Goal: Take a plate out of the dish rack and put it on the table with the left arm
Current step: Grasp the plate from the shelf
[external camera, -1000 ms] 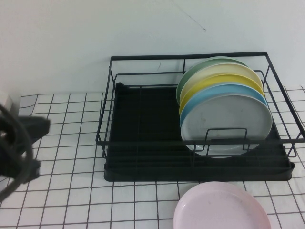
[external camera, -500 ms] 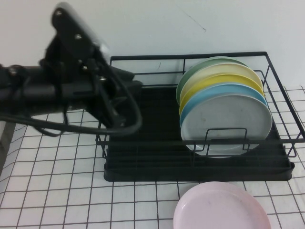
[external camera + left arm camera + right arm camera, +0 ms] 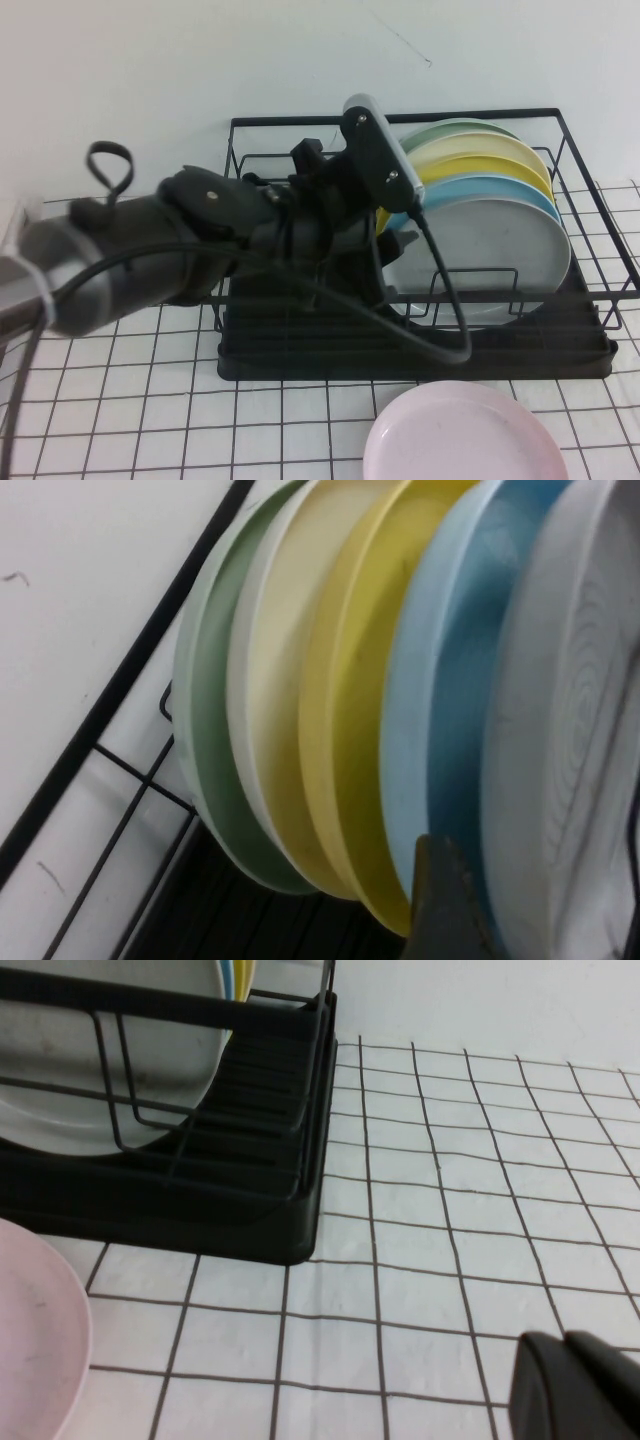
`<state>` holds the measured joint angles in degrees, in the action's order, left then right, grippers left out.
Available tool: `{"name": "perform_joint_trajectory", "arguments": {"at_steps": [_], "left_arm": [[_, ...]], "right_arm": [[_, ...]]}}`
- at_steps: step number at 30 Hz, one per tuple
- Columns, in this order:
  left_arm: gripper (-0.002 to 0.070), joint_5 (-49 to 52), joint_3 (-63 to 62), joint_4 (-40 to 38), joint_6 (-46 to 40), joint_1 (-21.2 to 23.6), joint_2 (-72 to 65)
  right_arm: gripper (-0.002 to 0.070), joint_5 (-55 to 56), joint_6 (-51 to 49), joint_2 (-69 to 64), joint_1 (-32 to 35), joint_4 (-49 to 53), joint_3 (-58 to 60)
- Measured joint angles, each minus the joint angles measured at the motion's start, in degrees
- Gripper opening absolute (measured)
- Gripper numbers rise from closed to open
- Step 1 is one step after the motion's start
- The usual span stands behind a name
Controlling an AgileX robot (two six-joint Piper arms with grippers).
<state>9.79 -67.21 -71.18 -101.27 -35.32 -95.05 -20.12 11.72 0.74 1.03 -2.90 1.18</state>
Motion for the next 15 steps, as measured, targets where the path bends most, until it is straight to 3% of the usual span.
{"name": "perform_joint_trajectory", "arguments": {"at_steps": [15], "left_arm": [[0.0354,-0.43,-6.75,-5.41,-0.16,-0.4,-9.18]], "right_arm": [[-0.0001,0.0,0.0,0.0,0.0,0.0,0.0]]}}
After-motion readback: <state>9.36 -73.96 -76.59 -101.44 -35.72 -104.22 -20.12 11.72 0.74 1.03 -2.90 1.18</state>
